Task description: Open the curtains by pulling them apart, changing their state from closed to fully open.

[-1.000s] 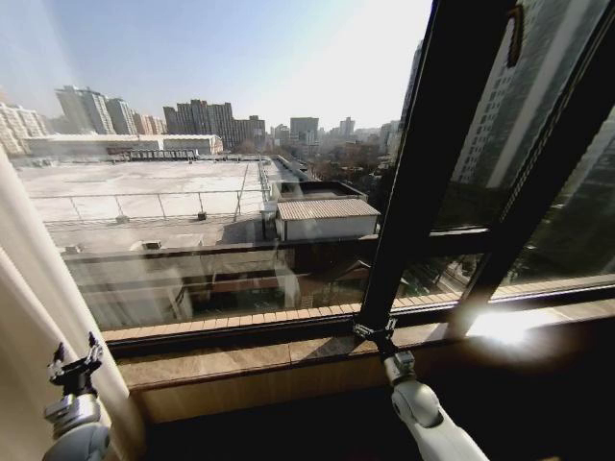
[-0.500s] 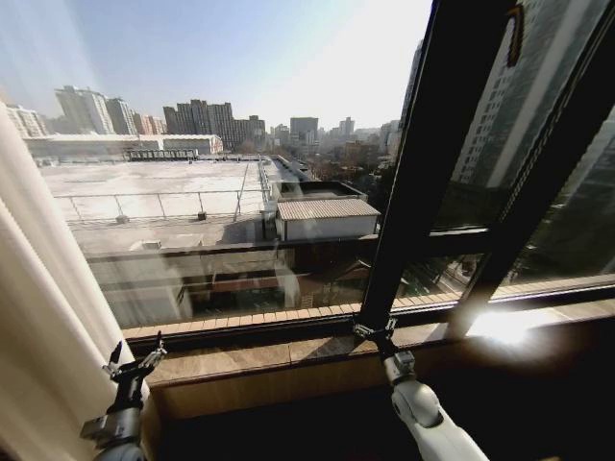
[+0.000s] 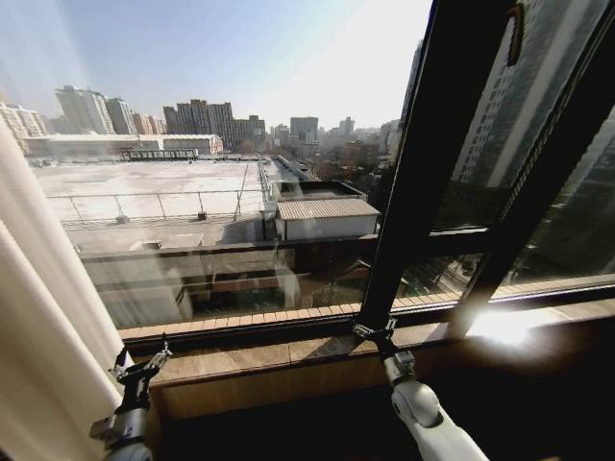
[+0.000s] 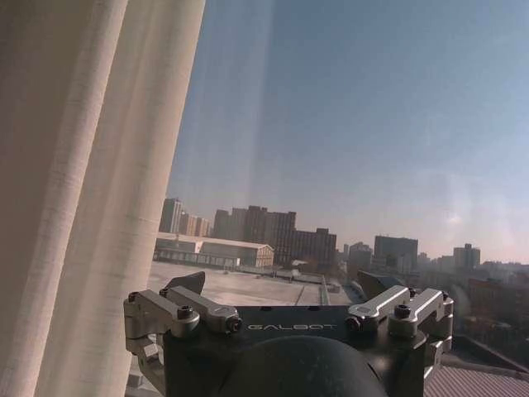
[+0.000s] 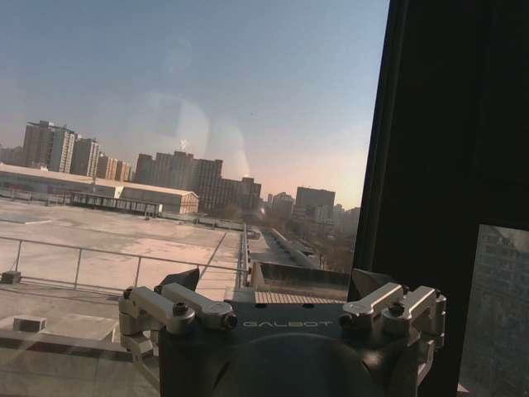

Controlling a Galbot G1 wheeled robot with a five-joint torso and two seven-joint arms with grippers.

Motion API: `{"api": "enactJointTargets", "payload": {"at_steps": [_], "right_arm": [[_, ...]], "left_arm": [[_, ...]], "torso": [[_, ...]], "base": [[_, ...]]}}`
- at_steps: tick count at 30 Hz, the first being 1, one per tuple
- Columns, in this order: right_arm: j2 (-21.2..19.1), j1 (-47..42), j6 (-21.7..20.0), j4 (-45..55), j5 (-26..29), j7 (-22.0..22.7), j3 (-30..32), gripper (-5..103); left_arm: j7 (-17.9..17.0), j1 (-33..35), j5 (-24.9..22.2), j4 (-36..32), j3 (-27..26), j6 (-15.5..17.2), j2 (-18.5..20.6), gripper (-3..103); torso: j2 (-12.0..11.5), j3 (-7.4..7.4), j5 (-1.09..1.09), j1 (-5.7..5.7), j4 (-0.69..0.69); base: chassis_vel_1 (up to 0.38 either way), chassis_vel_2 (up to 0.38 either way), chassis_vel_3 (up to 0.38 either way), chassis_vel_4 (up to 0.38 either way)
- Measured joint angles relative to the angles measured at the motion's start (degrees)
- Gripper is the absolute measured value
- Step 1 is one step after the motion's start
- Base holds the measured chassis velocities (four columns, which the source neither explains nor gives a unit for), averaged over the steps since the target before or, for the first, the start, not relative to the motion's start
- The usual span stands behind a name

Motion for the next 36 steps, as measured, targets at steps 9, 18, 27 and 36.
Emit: {"api": "enactJointTargets", "payload": {"at_steps": [9,18,27,36], "right_arm": [[0.00,0.00,0.00,0.00,0.00,0.00,0.00,100],[0.00,0.00,0.00,0.00,0.00,0.00,0.00,100],[0.00,0.00,0.00,0.00,0.00,0.00,0.00,100],[0.00,0.00,0.00,0.00,0.00,0.00,0.00,100]], "left_arm": [[-0.05,-0.05,0.04,0.09,-0.04,0.05,0.08,100],[-0.07,-0.08,0.04,0.13,-0.08,0.08,0.12,100],[-0.07,-0.08,0.03,0.17,-0.09,0.08,0.13,100],[-0.07,-0.09,0.04,0.18,-0.09,0.09,0.14,100]], "torso": [[0.00,0.00,0.00,0.00,0.01],[0.00,0.00,0.00,0.00,0.01],[0.00,0.00,-0.02,0.01,0.01],[-0.01,0.00,0.01,0.01,0.00]], "base": [[0.000,0.000,0.000,0.000],[-0.097,-0.089,0.108,0.096],[-0.239,-0.249,0.243,0.259],[-0.327,-0.344,0.326,0.349]]}}
